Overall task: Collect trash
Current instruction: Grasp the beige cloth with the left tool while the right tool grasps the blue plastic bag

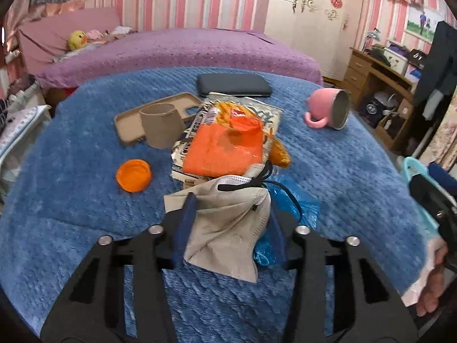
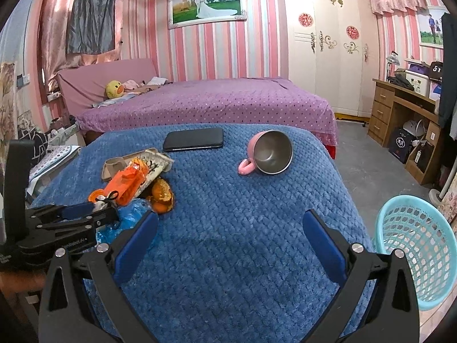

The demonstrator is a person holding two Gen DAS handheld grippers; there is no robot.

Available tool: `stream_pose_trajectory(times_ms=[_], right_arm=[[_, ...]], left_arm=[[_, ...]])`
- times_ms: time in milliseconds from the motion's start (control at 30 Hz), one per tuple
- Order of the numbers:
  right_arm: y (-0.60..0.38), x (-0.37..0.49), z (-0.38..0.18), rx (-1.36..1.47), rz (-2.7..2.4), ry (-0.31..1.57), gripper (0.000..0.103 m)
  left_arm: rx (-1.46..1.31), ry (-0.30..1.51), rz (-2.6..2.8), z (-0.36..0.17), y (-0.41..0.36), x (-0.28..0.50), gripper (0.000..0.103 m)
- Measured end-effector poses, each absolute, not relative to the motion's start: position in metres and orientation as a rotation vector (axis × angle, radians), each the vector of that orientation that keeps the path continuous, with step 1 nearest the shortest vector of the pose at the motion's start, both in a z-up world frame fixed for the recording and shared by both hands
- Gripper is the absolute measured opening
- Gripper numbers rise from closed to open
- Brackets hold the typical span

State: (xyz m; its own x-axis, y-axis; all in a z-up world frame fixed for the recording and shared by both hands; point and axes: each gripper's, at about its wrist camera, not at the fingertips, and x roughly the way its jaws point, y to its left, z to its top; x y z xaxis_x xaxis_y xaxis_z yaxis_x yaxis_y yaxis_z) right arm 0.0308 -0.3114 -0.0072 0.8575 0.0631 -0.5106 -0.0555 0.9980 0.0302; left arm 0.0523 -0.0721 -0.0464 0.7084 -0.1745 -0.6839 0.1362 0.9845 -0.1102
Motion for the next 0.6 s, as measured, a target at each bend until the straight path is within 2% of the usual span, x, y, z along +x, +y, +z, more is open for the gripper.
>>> stream_pose_trajectory(times_ms=[100,200,600], right_arm=[[-0.308,0.030,-0.008,0.008,0.066,0.537,0.099],[-0.303,0.031,-0.011,0.005,0.075,0.544,0.099],[-0.236,0.049,-0.033,0.061,0.275,0.650,0.099]], left_arm=[[-0.052,0.742,-0.191,-0.043,-0.070,0.047,0.020],[-0.063,0.707,-0.180,-0.035,-0.059,0.039,0.016],[-0.075,0.645,-0.060,-0.019,0.004,0.018,0.014]])
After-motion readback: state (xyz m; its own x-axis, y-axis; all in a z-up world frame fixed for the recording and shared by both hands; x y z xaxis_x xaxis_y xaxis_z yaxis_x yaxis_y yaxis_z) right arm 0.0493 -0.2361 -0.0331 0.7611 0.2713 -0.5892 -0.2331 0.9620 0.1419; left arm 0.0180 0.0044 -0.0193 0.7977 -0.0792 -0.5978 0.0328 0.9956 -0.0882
